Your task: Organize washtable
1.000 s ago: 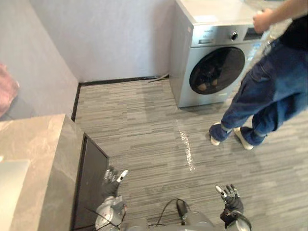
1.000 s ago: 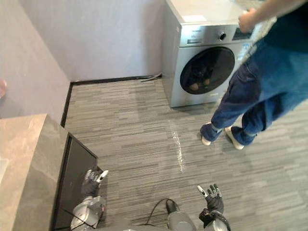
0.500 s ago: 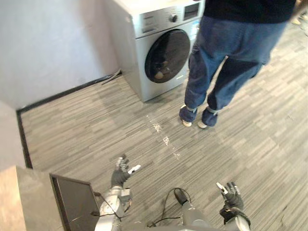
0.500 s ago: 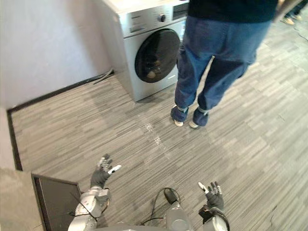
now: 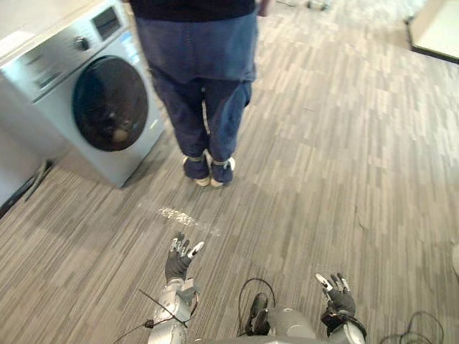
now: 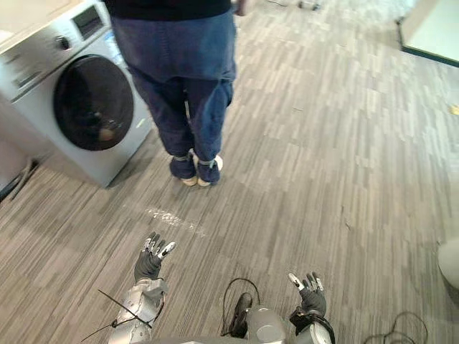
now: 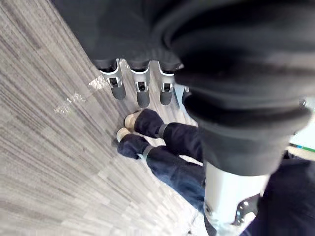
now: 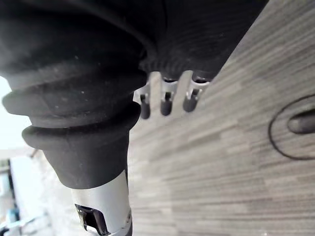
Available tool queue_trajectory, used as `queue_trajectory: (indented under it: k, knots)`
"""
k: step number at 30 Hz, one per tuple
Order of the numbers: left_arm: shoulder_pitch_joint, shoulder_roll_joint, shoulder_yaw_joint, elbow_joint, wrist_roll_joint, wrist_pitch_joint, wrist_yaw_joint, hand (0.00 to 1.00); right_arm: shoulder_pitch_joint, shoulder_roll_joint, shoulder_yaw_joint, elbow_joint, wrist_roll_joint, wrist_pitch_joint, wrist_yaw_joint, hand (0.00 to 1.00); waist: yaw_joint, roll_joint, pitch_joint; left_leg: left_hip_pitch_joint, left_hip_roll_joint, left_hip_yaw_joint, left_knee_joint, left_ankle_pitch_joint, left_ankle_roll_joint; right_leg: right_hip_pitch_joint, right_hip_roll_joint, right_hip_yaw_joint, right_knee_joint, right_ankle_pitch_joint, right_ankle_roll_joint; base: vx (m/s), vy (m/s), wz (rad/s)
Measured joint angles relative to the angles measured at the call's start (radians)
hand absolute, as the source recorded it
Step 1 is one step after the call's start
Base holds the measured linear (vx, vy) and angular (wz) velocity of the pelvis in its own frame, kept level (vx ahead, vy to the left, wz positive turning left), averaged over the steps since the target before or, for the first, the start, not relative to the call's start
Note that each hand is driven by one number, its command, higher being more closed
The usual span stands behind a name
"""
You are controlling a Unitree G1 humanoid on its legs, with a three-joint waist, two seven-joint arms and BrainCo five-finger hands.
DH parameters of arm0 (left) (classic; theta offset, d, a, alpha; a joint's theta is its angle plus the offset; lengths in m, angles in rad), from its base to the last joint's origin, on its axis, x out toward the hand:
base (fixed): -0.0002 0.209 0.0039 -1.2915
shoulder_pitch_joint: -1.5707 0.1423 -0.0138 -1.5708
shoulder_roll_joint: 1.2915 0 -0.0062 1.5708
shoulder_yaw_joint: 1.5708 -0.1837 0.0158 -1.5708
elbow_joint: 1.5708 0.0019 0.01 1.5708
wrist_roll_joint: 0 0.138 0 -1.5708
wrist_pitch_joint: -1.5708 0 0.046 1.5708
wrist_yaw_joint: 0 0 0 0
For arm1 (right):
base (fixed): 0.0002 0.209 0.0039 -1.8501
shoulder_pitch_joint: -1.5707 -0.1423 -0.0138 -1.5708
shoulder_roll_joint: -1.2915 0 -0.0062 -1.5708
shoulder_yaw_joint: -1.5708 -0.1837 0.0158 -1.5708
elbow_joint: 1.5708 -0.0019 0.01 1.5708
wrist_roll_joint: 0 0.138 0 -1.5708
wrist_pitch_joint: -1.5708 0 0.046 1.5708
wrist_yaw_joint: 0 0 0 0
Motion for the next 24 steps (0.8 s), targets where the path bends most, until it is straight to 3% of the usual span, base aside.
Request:
queue_trajectory:
  k: [2,5,6,7,8,9,10,11,12,14,17,20,24]
  knots:
    - [-0.003,-0.002,0.000,0.016,-0.024,0.006,0.002,0.00,0.023,0.000,-0.001,0.000,0.001,0.002,0.000,0.00,-0.003,0.010,-0.008,0.032,-0.015,0.000,-0.013,0.010,0.002,0.025,-0.004,0.012,-0.009,0.006,0.009,0.06,0.111,-0.12]
    - [0.003,0.009,0.008,0.015,-0.025,0.005,0.003,0.00,0.043,0.012,0.014,0.007,0.001,0.009,0.006,0.00,0.006,-0.010,-0.015,0.035,-0.012,-0.005,0.072,0.004,0.014,0.037,-0.021,0.044,-0.009,-0.003,0.027,0.06,0.100,-0.15]
    - [0.020,0.011,0.023,0.016,-0.024,0.005,0.005,0.00,0.039,0.007,0.021,0.008,0.000,0.009,0.006,0.00,0.006,-0.011,-0.014,0.024,0.009,-0.031,0.160,-0.011,0.038,0.052,-0.029,0.064,-0.015,-0.003,0.037,0.05,0.066,-0.30]
    - [0.031,0.010,0.030,0.016,-0.024,0.005,0.008,0.00,0.039,0.003,0.029,0.008,0.000,0.009,0.006,0.00,0.007,-0.011,-0.014,0.019,0.020,-0.054,0.210,-0.014,0.039,0.063,-0.032,0.076,-0.020,0.001,0.036,0.06,0.158,-0.60]
    - [0.059,0.012,0.048,0.018,-0.022,0.005,0.018,0.00,0.032,-0.002,0.042,0.009,-0.001,0.008,0.006,0.00,0.033,-0.030,0.001,-0.073,0.074,-0.187,0.440,-0.041,0.045,0.082,-0.070,0.128,-0.012,0.002,0.036,0.03,0.163,-0.57]
    - [0.060,0.010,0.049,0.019,-0.021,0.005,0.019,0.00,0.029,-0.002,0.044,0.012,-0.001,0.008,0.006,0.00,0.039,-0.029,0.002,-0.084,0.065,-0.223,0.429,-0.060,0.040,0.081,-0.076,0.139,-0.008,0.002,0.036,0.02,0.214,-0.77]
    - [0.066,0.006,0.040,0.019,-0.013,0.005,0.018,0.00,0.018,-0.014,0.040,0.030,-0.001,0.009,0.006,0.00,0.058,-0.019,0.005,-0.120,0.053,-0.341,0.355,-0.081,0.029,0.083,-0.090,0.169,-0.004,0.003,0.038,0.00,0.147,-0.56]
    - [0.069,0.000,0.038,0.019,-0.011,0.005,0.018,0.00,0.011,-0.023,0.042,0.032,-0.001,0.009,0.006,0.00,0.056,0.000,0.006,-0.138,0.063,-0.412,0.252,-0.035,0.011,0.083,-0.086,0.180,-0.004,0.009,0.063,0.03,0.241,-0.62]
    - [0.075,-0.005,0.039,0.024,-0.011,0.004,0.019,0.00,0.006,-0.036,0.042,0.030,-0.001,0.011,0.006,0.00,0.058,0.025,0.004,-0.145,0.065,-0.467,0.177,0.013,-0.005,0.085,-0.080,0.197,-0.007,0.000,0.123,0.04,0.219,-0.33]
    - [0.071,0.016,0.036,0.029,-0.011,0.003,0.022,0.00,0.013,-0.016,0.051,0.020,-0.001,0.027,0.008,0.00,0.054,0.002,0.002,-0.136,0.020,-0.468,0.140,0.022,0.004,0.071,-0.116,0.209,-0.013,0.006,0.135,0.06,0.228,-0.02]
    - [0.066,0.037,0.032,0.029,-0.006,0.004,0.022,0.00,0.023,-0.011,0.050,0.020,-0.001,0.029,0.007,0.00,0.060,-0.014,-0.004,-0.127,-0.012,-0.460,0.104,0.034,0.012,0.068,-0.132,0.226,-0.037,0.017,0.141,0.02,0.107,-0.02]
    - [0.073,0.058,0.011,0.029,0.007,0.004,0.021,0.00,0.011,-0.009,0.049,0.019,-0.001,0.027,0.006,0.00,0.056,-0.013,-0.005,-0.089,-0.035,-0.436,0.036,0.059,0.011,0.069,-0.133,0.256,-0.058,0.031,0.139,0.01,0.010,-0.25]
    - [0.072,0.053,-0.026,0.027,0.008,0.004,0.018,0.00,0.012,-0.009,0.047,0.019,0.000,0.027,0.002,0.00,0.052,0.010,-0.017,-0.050,-0.034,-0.414,-0.009,0.071,-0.001,0.078,-0.113,0.271,-0.064,0.032,0.138,0.00,-0.031,-0.19]
